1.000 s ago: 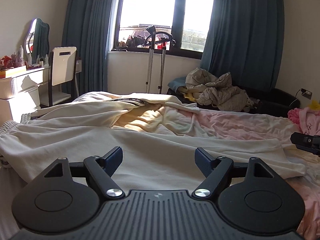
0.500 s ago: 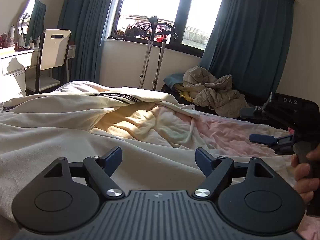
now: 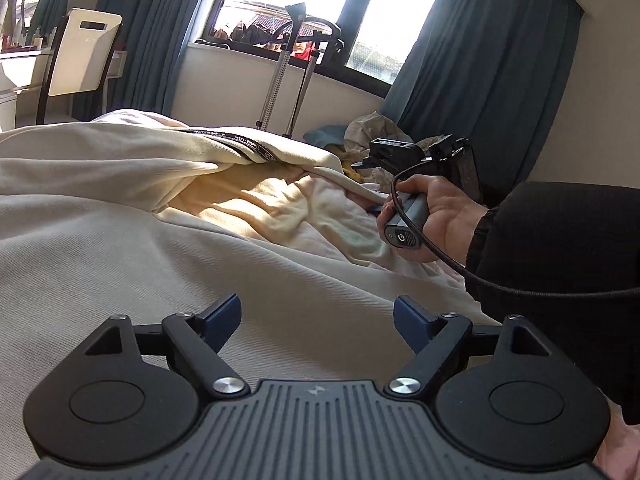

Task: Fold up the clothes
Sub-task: 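Grasp a cuff of the cream sweatpants with the right tool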

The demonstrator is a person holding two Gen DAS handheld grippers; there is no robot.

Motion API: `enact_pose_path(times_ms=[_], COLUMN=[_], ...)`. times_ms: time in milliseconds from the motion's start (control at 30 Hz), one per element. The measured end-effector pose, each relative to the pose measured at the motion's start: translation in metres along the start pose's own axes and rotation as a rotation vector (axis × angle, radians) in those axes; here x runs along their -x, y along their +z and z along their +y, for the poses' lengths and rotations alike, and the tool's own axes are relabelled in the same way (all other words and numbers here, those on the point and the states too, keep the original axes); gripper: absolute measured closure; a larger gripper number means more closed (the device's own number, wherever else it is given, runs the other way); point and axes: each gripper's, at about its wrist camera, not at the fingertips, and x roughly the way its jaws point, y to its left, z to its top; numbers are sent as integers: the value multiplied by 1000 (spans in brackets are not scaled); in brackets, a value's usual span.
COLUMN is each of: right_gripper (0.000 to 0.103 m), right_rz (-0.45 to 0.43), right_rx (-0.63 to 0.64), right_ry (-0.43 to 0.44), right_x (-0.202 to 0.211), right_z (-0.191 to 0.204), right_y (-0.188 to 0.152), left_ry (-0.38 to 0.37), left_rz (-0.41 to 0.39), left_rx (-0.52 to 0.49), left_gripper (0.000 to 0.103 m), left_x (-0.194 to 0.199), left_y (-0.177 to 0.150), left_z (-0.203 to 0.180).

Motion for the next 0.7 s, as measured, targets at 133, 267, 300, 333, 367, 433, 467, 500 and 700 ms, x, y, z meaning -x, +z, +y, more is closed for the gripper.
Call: enact_pose_path(times_ms=[133, 267, 300, 333, 367, 433, 467, 500, 700], right_gripper=[51, 96, 96, 97, 97, 97, 97, 97, 98], right_rz=[-135, -181, -202, -223, -239, -250, -253, -257, -382], right_rx=[30, 104, 149, 194, 222, 259, 273, 288, 322], right_ry=[-37, -146, -162, -177, -190, -209, -218, -227, -259], right_x=[-21, -23, -18, -14, -6, 12, 22, 32, 134], right_z=[-5, 1, 9, 16, 23, 33, 37, 40, 59], right_y=[17, 33, 35, 36, 39, 47, 52, 56, 105], left_ry=[9, -4, -10, -14, -20, -37, -44, -52, -81], left_rz=[8, 32, 26, 13, -2, -36, -55, -73, -101], left_rx=[59, 167, 172, 162, 145, 108, 87, 67, 21], left_gripper=[17, 17, 17, 17, 17, 17, 17, 17, 17], left_x=[-16, -24, -24, -22, -18, -10, -5, 1, 21], left_y=[0, 1, 2, 4, 6, 8, 9, 9, 6], left_z=[15, 32, 33, 32, 28, 20, 15, 10, -5])
